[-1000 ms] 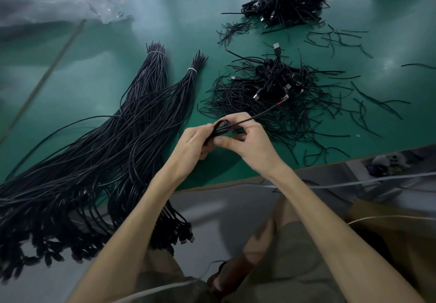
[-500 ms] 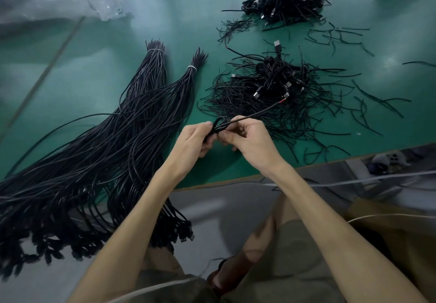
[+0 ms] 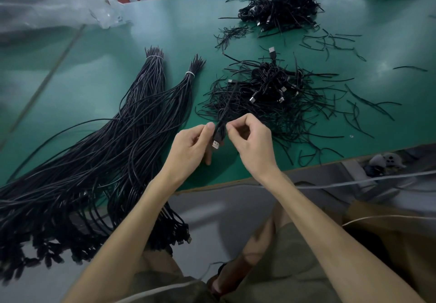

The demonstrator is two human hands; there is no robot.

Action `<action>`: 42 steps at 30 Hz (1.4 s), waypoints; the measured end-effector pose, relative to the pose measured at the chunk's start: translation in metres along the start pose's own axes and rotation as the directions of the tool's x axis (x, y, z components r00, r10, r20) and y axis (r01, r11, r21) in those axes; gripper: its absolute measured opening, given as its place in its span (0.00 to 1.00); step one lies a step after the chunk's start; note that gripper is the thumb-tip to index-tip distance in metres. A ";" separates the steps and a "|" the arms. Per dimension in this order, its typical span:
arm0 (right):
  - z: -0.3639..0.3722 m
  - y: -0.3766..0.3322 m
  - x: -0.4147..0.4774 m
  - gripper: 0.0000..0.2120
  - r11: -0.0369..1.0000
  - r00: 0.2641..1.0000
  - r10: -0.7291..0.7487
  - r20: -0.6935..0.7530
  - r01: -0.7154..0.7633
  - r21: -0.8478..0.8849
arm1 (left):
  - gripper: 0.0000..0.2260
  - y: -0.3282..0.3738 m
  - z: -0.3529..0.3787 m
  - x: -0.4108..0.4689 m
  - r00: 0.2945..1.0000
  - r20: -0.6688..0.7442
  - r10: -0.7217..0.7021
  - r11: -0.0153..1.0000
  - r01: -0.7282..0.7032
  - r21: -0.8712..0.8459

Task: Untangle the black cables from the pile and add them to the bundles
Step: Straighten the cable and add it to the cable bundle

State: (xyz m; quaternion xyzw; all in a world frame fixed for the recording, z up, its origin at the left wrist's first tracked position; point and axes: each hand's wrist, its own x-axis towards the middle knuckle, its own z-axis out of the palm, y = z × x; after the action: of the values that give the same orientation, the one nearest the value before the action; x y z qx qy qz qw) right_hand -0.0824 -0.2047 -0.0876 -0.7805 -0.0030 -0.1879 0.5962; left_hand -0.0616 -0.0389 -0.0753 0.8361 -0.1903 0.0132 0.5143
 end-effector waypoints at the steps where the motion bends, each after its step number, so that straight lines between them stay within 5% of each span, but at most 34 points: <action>1: 0.001 -0.001 -0.001 0.05 1.000 1.000 -0.021 0.009 0.021 -0.019 | 0.20 0.001 -0.002 -0.003 0.999 0.019 0.045 0.999 -0.045 0.005; 6: 0.001 -0.010 -0.006 0.04 0.988 0.986 -0.143 0.089 0.148 -0.052 | 0.09 0.007 -0.024 -0.011 0.944 0.132 0.303 0.900 -0.329 0.287; 9: 0.001 -0.020 -0.008 0.06 0.983 0.977 -0.177 0.122 0.182 -0.031 | 0.07 0.016 -0.034 -0.009 0.926 0.137 0.351 0.910 -0.372 0.181; 13: 0.004 -0.031 -0.012 0.07 0.970 0.960 -0.240 0.142 0.244 -0.015 | 0.06 0.025 -0.031 -0.006 0.960 -0.046 0.275 0.959 -0.270 0.084; 18: 0.010 -0.033 -0.012 0.06 0.884 0.911 -0.394 0.124 0.413 -0.221 | 0.09 0.030 -0.024 0.000 0.980 -0.146 0.135 0.989 -0.125 0.078; 22: 0.010 -0.029 -0.013 0.07 0.635 0.777 -0.596 0.203 0.611 -0.473 | 0.13 0.035 -0.031 0.008 0.983 -0.009 -0.183 0.977 0.183 0.110; 25: 0.011 -0.028 -0.016 0.11 0.445 0.674 -0.684 0.279 0.688 -0.573 | 0.23 0.041 -0.041 0.010 0.897 0.150 -0.415 0.910 0.405 0.092; 31: 0.005 -0.029 -0.011 0.11 0.245 0.541 -0.734 0.411 0.775 -0.582 | 0.24 0.037 -0.061 0.020 0.757 0.364 -0.543 0.819 0.574 0.027; 34: -0.002 -0.032 -0.005 0.08 0.456 0.674 -0.644 0.363 0.719 -0.525 | 0.22 0.030 -0.064 0.019 0.814 0.408 -0.414 0.832 0.520 -0.193; 37: -0.017 -0.041 0.013 0.06 0.861 0.943 -0.297 0.149 0.332 -0.386 | 0.17 0.018 -0.065 0.019 0.915 0.223 -0.336 0.851 0.397 -0.345; 38: -0.023 -0.044 0.023 0.05 0.923 0.981 -0.180 0.074 0.194 -0.333 | 0.14 0.013 -0.065 0.019 0.937 0.094 -0.338 0.896 0.350 -0.274; 40: -0.037 -0.047 0.047 0.04 0.968 0.998 -0.027 -0.062 0.011 -0.251 | 0.09 0.000 -0.067 0.018 0.950 -0.181 -0.253 0.941 0.286 0.183; 42: -0.052 -0.048 0.070 0.06 0.976 0.981 0.095 -0.170 -0.126 -0.178 | 0.11 -0.011 -0.069 0.011 0.954 -0.269 -0.128 0.718 0.277 0.639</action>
State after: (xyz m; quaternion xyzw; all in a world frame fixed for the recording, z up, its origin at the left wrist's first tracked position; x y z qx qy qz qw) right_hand -0.0432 -0.2545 -0.0109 -0.8147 0.1062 -0.2158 0.5277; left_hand -0.0359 0.0219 -0.0495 0.9743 -0.0255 0.1104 0.1947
